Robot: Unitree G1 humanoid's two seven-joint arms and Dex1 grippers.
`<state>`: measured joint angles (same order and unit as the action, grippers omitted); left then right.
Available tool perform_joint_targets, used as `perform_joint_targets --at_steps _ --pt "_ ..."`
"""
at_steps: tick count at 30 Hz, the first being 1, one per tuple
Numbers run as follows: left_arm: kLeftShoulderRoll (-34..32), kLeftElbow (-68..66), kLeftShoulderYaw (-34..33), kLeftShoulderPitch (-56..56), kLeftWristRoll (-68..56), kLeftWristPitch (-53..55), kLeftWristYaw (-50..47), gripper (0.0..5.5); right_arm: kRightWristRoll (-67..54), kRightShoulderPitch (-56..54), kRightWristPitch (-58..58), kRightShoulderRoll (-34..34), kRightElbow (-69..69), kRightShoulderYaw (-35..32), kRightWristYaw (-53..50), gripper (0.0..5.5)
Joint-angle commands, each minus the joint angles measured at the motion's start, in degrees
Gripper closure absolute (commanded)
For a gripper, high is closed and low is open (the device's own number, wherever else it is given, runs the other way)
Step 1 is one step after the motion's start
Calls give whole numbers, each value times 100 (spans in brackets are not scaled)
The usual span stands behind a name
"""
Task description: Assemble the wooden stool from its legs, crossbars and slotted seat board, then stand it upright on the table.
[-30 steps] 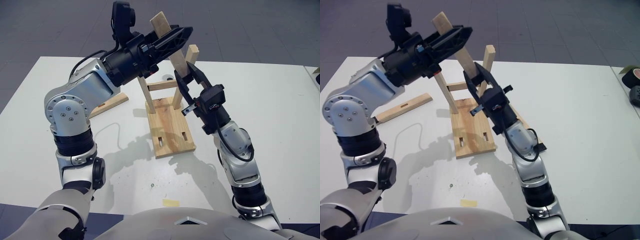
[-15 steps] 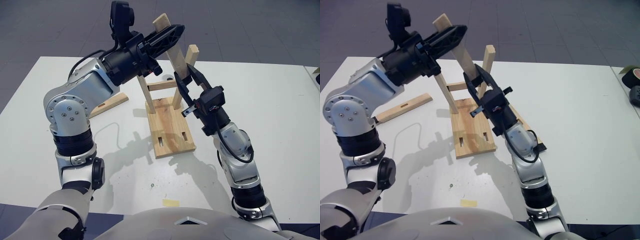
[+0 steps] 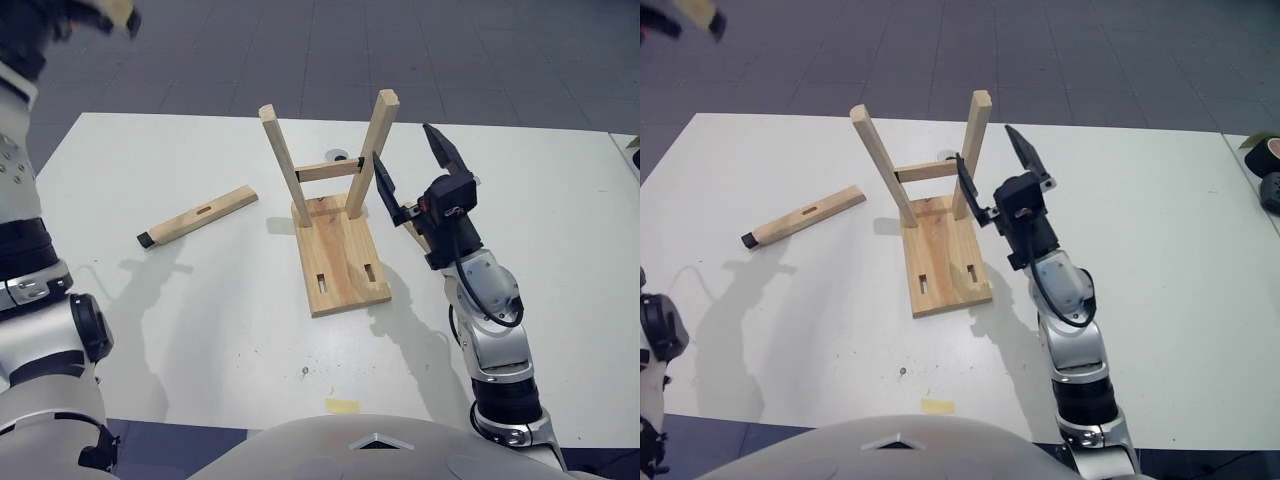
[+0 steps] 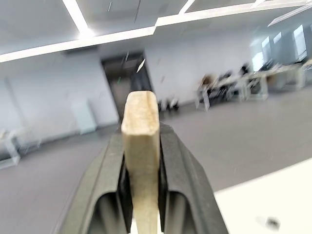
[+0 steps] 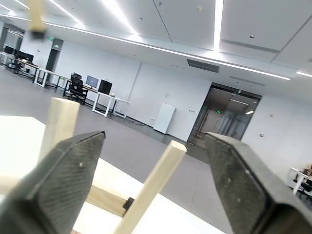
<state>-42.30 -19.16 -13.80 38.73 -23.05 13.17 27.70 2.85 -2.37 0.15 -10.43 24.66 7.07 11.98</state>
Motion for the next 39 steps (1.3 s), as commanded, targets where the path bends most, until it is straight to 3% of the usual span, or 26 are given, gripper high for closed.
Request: perform_joint_targets --at_steps 1,7,11,17,30,39 --pt "667 -2269 401 -252 1053 -1526 -615 507 -139 78 170 49 54 -155 -47 96" --pt "927 -4332 718 -147 1830 -2654 -960 507 -278 110 329 63 100 -207 -50 11" --pt "911 -4662 775 -452 2021 -2989 -795 507 -394 78 400 59 64 -248 -1 10" --pt "905 -2862 378 -1393 1376 -2694 -113 507 -379 232 449 56 187 -214 -48 10" --pt "1478 489 451 -3022 1052 -982 -425 507 -285 207 437 16 109 -203 -60 10" --pt "1470 1398 73 -2593 933 -275 -841 507 -264 233 439 26 83 -164 -53 10"
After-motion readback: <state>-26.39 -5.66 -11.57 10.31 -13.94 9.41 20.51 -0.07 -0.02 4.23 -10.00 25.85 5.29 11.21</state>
